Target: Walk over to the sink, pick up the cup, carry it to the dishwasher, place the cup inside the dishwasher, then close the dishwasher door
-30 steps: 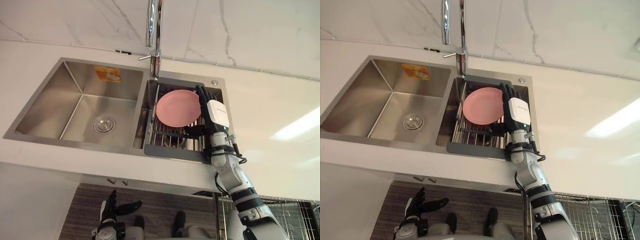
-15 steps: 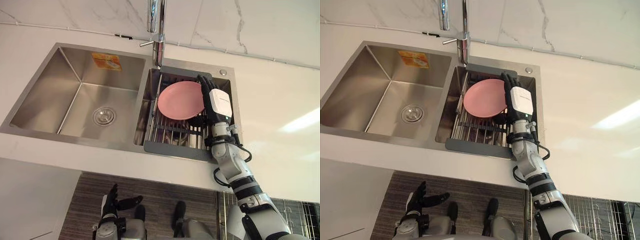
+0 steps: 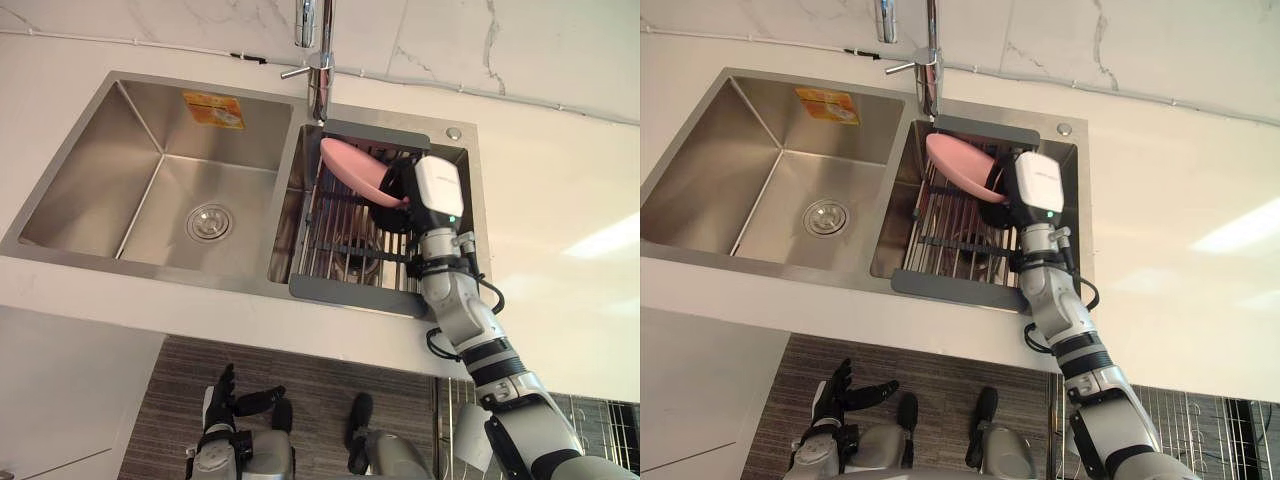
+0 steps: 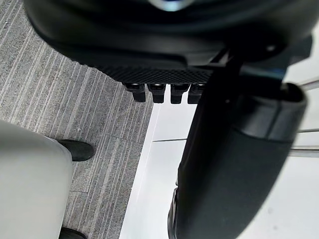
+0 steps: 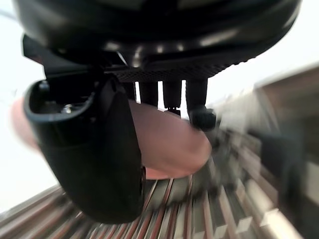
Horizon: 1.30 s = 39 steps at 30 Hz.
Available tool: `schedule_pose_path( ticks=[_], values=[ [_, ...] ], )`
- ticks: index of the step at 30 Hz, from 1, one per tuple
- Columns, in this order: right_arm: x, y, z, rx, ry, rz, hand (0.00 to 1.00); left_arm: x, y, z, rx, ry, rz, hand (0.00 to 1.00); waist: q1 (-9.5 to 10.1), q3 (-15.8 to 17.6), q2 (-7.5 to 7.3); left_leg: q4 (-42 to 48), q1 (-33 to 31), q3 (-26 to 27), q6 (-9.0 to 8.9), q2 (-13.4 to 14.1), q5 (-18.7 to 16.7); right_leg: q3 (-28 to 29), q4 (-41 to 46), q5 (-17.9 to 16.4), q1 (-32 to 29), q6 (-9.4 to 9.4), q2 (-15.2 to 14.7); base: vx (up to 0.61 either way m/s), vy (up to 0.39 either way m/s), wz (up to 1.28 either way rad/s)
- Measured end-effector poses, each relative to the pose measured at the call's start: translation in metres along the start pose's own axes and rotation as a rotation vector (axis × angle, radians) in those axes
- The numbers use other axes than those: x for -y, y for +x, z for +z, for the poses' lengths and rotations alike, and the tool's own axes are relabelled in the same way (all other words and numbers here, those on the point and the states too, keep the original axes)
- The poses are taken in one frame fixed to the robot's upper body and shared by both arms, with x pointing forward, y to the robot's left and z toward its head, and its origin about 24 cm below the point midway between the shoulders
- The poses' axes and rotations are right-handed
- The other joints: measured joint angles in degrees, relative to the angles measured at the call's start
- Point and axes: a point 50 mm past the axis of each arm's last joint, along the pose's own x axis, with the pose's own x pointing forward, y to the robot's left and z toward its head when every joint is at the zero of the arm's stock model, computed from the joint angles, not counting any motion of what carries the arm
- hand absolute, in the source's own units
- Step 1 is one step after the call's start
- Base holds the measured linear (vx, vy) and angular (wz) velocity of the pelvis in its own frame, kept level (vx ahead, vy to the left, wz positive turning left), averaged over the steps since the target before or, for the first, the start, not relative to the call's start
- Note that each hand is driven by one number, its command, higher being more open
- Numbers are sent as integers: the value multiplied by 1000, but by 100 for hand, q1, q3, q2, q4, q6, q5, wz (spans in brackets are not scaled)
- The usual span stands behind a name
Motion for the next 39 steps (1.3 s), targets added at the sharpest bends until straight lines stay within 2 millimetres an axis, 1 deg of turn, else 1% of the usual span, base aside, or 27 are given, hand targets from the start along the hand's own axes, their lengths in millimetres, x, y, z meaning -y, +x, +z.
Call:
schedule_pose_path(
  ticks=[2, 5, 7, 12, 15, 17, 19, 24, 26, 29, 30, 33, 34, 37, 38, 39],
  values=[
    [2, -1, 1, 6, 6, -6, 0, 0, 0, -1, -5, 1, 1, 100, -8, 0, 0, 4, 47, 7, -6, -1, -4, 9, 0, 0, 47, 0, -6, 0, 0, 0],
    [1, -11, 2, 15, 32, -3, 0, 0, 0, -1, -13, 3, -2, 100, -6, 0, 0, 6, 184, 7, -41, 6, -28, 42, -4, -2, 198, 3, -6, 11, 14, 5],
    [2, -18, 5, 27, 70, -3, 0, -1, 0, -2, -15, 3, -2, 100, -8, 0, -1, 6, 219, 17, -45, 5, -33, 81, -4, -2, 228, 4, -8, 0, 0, 0],
    [10, -24, 15, 70, 103, -34, 0, -1, 0, -3, -25, 5, 0, 100, -34, 0, -1, 6, 333, 119, -47, 17, -36, 186, -6, -3, 301, 6, 8, -34, -8, -9],
    [15, -36, 22, 107, 130, -48, 0, -2, 0, -5, -36, 8, 0, 100, -95, -7, -2, -3, 446, 165, -49, 34, -49, 243, -13, -4, 398, 7, 33, -63, -21, -7],
    [20, -44, 28, 137, 148, -64, 0, -3, 0, -6, -40, 25, -8, 100, -158, -12, -2, -32, 489, 247, -20, 54, -89, 320, -29, -3, 410, 5, 62, -69, -15, -11],
    [25, -49, 32, 160, 157, -80, 0, -4, 0, -9, -52, 29, -8, 100, -222, -23, 5, -106, 550, 329, -9, 85, -153, 366, -52, 12, 415, -3, 94, -62, -11, -14],
    [40, -62, 42, 223, 175, -124, 0, -5, 0, -14, -84, 41, -7, 100, -299, -93, -3, -166, 717, 511, -5, 111, -156, 584, -132, 80, 490, -22, 155, -36, -6, -22],
    [48, -67, 45, 248, 178, -149, 0, -6, -1, -17, -99, 48, -6, 100, -372, -133, 7, -183, 760, 601, -5, 118, -156, 650, -154, 99, 488, -26, 174, -3, -4, -17],
    [55, -75, 43, 257, 166, -162, 0, -5, -1, -20, -110, 62, -10, 100, -375, -217, 10, -172, 839, 755, -5, 131, -155, 820, -223, 146, 524, -38, 219, 3, 2, -30],
    [59, -78, 42, 260, 156, -168, 0, -5, -1, -20, -111, 78, -15, 100, -413, -225, 12, -153, 843, 776, -5, 128, -155, 849, -244, 157, 537, -32, 220, -10, 1, -20],
    [62, -84, 38, 248, 142, -166, 0, -5, -2, -25, -131, 83, -15, 100, -521, -295, 14, -150, 832, 785, -6, 130, -157, 864, -271, 159, 536, -32, 226, -4, -2, -5],
    [61, -86, 37, 242, 141, -159, 0, -5, -3, -25, -135, 85, -15, 100, -542, -328, 23, -129, 832, 812, -12, 136, -175, 905, -285, 164, 535, -34, 239, 2, -4, -19],
    [60, -87, 38, 248, 147, -153, 0, -3, -2, -25, -134, 92, -25, 100, -522, -344, 64, 433, 597, 814, -12, 149, -458, 1126, -268, 214, 426, -56, 301, -22, 4, -37],
    [60, -87, 38, 252, 162, -149, 0, -2, -1, -23, -133, 91, -24, 100, -526, -360, 113, 711, 442, 735, -2, 161, -581, 1215, -235, 233, 345, -59, 323, -31, 14, -33],
    [61, -87, 38, 254, 163, -147, 0, -1, -1, -24, -137, 90, -25, 100, -528, -363, 141, 811, 380, 732, 8, 166, -626, 1260, -206, 239, 300, -58, 343, -49, 11, -38]
  ],
)
